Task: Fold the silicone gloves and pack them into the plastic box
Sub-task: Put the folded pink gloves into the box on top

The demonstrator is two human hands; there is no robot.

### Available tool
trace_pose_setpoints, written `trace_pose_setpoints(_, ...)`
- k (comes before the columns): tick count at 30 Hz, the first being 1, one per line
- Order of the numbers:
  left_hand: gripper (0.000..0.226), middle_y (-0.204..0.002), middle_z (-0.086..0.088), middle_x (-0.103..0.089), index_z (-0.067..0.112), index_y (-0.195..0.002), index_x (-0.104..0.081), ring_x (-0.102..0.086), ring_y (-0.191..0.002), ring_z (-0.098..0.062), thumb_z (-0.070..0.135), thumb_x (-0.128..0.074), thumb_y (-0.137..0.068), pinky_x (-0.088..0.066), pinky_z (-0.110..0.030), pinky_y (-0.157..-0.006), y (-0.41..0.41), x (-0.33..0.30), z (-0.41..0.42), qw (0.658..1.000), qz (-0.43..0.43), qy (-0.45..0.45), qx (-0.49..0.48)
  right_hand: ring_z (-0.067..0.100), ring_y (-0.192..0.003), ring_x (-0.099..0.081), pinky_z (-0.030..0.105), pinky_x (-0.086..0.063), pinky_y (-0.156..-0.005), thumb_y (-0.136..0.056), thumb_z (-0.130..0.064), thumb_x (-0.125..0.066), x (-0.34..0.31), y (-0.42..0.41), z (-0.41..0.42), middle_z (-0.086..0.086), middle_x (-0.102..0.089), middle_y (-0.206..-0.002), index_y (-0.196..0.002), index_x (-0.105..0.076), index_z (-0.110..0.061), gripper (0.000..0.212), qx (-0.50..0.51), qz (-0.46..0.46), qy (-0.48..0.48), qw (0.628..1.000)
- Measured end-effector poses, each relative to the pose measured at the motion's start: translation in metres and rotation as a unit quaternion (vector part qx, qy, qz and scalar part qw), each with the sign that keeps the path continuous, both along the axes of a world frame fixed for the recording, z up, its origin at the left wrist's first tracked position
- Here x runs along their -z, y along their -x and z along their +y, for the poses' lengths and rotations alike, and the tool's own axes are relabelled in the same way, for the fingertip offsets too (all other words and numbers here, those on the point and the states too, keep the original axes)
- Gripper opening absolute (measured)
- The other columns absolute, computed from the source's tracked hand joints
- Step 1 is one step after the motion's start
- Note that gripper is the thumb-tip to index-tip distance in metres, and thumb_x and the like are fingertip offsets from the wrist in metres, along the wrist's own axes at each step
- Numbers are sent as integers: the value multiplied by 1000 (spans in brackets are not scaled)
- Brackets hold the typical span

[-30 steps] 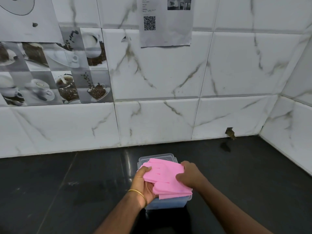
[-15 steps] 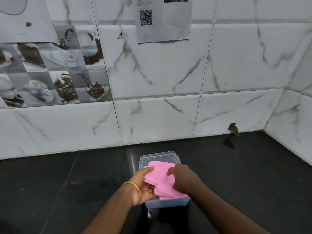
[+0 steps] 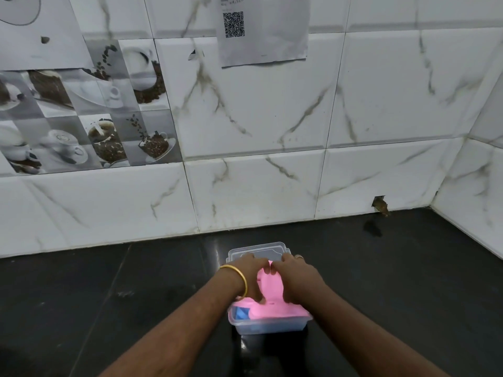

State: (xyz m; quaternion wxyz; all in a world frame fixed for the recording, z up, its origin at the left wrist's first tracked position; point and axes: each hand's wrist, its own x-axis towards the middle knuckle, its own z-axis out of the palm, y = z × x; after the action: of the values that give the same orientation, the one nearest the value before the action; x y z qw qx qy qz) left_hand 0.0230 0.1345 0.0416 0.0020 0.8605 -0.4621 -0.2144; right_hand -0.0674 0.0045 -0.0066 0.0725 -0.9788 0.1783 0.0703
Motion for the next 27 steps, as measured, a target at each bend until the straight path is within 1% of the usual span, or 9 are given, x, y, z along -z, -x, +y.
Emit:
trace_pose_setpoints(2,82,-135,-9,-46,29,-136,-44,-51,-122,-32,34,-86,-66,-46,-44,-102,-2,6,-7,999,-4,-50,7,28,-121,-49,44,-53,-92,-75,-17,-76,0,-2,0,3,-47,-130,-128,-50,-31,61,-12,20,4,1000)
trace_pose_setpoints(6,85,-134,-9,-49,27,-137,-45,-52,-122,-32,34,-88,-63,-46,-46,-102,-2,16,-18,993,-15,-117,14,27,-115,-52,44,-54,-89,-70,-15,-79,3,-3,-3,1,-48,-124,-122,-55,-34,61,-32,52,4,998)
trace_pose_setpoints(9,89,-135,-12,-50,25,-140,-44,-52,-123,-34,34,-89,-63,-46,-48,-102,1,26,-25,989,-33,-142,29,29,-119,-50,43,-51,-91,-72,-15,-79,10,0,-3,2,-47,-128,-128,-54,-36,65,-45,80,18,996)
trace_pose_setpoints(11,92,-137,-14,-50,24,-141,-43,-52,-124,-35,33,-89,-62,-46,-48,-103,2,33,-27,988,-33,-146,26,30,-121,-49,44,-50,-92,-78,-15,-74,13,1,0,4,-45,-129,-132,-52,-35,62,-51,88,33,994)
trace_pose_setpoints(15,95,-140,-15,-46,23,-142,-39,-49,-127,-36,27,-89,-61,-43,-47,-105,-1,46,-26,991,-7,-135,5,35,-121,-48,48,-49,-92,-91,-11,-56,15,0,5,10,-45,-128,-137,-51,-31,50,-56,87,49,993)
trace_pose_setpoints(19,99,-145,-15,-39,22,-147,-31,-43,-133,-36,23,-87,-65,-40,-49,-107,-4,56,-25,991,-1,-137,4,37,-122,-46,47,-47,-91,-101,-16,-41,20,-3,10,12,-46,-128,-139,-50,-29,41,-58,78,59,994)
trace_pose_setpoints(23,95,-148,-16,-36,20,-148,-27,-41,-135,-37,23,-82,-71,-38,-50,-109,-8,67,-23,991,2,-134,12,37,-124,-44,45,-46,-92,-102,-21,-39,26,-4,12,12,-44,-130,-140,-49,-28,40,-61,79,45,994)
trace_pose_setpoints(27,90,-146,-15,-39,19,-148,-28,-42,-134,-36,28,-78,-73,-38,-50,-109,-11,69,-18,992,-3,-126,28,39,-123,-44,46,-46,-92,-103,-25,-40,25,-4,12,13,-44,-130,-142,-46,-34,41,-70,82,35,994)
